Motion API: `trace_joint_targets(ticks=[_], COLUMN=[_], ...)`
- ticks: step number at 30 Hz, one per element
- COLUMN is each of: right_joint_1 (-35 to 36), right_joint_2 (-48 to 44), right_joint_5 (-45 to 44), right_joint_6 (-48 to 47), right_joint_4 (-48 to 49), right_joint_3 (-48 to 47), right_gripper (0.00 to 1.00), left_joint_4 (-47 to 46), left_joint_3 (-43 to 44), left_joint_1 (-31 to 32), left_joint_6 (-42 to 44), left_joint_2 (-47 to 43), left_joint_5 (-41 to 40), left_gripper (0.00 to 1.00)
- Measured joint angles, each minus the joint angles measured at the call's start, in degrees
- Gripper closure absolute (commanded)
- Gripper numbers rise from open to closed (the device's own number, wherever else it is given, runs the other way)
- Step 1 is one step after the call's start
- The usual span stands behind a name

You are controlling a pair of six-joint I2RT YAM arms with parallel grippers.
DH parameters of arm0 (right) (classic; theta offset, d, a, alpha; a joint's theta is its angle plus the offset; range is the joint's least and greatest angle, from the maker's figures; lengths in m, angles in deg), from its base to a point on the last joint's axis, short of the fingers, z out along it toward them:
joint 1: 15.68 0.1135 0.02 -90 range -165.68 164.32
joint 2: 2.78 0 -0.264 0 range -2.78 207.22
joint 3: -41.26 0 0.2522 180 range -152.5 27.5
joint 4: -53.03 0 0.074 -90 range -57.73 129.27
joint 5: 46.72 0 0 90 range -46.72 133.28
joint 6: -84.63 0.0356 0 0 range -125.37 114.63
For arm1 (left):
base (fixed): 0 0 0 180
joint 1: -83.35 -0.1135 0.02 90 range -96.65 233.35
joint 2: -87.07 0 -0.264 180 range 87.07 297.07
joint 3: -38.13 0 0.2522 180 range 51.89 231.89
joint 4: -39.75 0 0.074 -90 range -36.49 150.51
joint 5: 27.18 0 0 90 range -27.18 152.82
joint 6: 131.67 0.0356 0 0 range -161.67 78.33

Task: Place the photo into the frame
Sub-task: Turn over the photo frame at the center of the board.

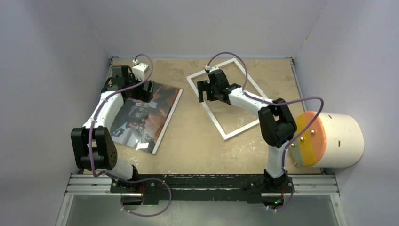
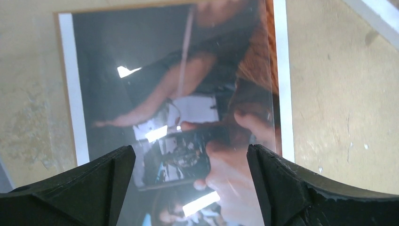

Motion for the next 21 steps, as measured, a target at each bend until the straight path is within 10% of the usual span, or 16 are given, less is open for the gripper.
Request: trace_joint_targets(ticks=[21], right_joint_1=[3.26], right_joint_2=[8.09], right_joint_5=[-2.78], right_joint_6=[-3.61], right_joint_4=[-7.08], right_joint_3=[-0.72], right_gripper=[0.39], left_joint_4=[10.29], left_joint_3=[-0.15], left_joint_1=[0.00], left_joint_6=[3.48], left_joint_2=[-1.11], left_joint_5=[2.84], left_gripper=[0.04])
